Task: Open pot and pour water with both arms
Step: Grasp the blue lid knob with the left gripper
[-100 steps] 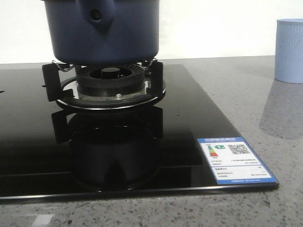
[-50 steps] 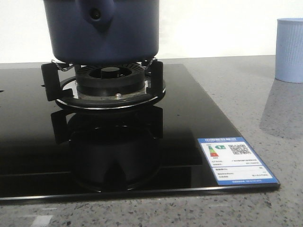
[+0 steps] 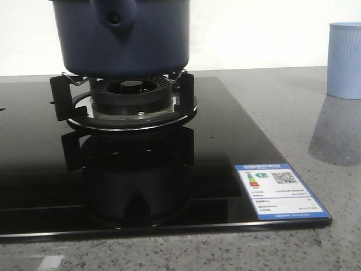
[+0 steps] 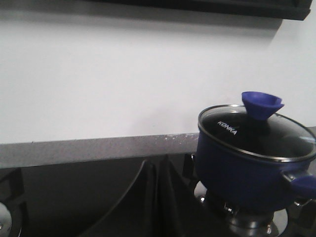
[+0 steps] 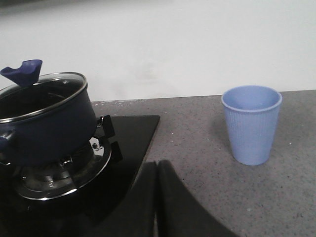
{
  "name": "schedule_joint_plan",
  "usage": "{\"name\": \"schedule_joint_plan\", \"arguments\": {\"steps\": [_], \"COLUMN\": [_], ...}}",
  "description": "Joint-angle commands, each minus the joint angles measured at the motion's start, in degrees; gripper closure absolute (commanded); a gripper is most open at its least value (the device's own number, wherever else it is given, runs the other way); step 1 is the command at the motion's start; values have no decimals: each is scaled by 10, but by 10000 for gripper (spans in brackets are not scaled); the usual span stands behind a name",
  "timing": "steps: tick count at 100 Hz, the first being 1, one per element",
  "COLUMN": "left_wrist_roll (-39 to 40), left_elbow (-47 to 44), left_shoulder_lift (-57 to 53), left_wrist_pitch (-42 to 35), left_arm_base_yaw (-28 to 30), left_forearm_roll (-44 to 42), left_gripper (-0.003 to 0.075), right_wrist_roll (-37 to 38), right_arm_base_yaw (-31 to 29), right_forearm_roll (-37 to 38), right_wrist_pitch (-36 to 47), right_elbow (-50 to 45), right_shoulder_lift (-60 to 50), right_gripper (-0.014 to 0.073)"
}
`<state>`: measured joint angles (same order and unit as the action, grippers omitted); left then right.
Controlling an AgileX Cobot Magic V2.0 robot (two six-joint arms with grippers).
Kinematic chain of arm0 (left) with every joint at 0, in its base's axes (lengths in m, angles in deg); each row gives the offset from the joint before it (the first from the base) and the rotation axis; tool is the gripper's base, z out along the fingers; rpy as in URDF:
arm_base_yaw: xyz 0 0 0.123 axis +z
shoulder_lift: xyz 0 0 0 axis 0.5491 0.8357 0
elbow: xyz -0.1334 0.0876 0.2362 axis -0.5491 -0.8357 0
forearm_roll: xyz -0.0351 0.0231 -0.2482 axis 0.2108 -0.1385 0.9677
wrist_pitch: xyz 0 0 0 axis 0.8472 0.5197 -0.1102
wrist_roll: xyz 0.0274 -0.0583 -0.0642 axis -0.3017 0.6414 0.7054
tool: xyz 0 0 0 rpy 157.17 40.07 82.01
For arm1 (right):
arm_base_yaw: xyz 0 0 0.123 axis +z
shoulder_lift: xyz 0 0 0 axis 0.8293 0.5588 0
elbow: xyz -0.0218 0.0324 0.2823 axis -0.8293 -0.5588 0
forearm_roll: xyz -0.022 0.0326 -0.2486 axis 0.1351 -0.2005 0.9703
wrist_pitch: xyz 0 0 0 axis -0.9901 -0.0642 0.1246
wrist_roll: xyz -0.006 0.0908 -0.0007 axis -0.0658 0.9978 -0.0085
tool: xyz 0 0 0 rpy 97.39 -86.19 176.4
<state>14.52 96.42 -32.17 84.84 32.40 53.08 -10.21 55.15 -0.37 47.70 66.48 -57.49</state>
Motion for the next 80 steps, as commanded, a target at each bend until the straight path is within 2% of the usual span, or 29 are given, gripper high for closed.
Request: {"name": "schedule_joint_plan", "arguments": {"steps": [1, 27, 33, 39, 52, 57, 65, 80], "left_wrist_roll": [-13, -66, -66, -68, -68, -68, -68, -76], "left_elbow": [56, 86, 86, 86, 86, 86, 86, 91], "left_shoulder_lift": [39, 81, 94, 108, 147, 162, 188, 249], "left_wrist_pitch": [-23, -34, -38, -44, -66, -78, -102, -148], "left_arm_base_yaw": [-22, -96, -112, -125, -153, -163, -183, -238], "left_forearm_roll": [18, 23, 36, 51, 70, 73, 77, 80], "left_gripper": [741, 720, 672, 612, 401, 316, 230, 227], "right_wrist_roll": [-18, -33, -44, -44, -44, -44, -44, -44], "right_arm_base_yaw": [4, 12, 12, 12, 12, 12, 12, 12], "right_forearm_roll": [-4, -4, -4, -4, -4, -4, -4, -5], "right_wrist_pitch": [14, -2, -3, -3, 5, 8, 9, 9], "right_elbow": [65, 115, 115, 115, 115, 115, 115, 115], "right_shoulder_lift": [57, 141, 147, 151, 151, 151, 151, 151], "right_gripper": [650, 628, 569, 468, 181, 117, 97, 99]}}
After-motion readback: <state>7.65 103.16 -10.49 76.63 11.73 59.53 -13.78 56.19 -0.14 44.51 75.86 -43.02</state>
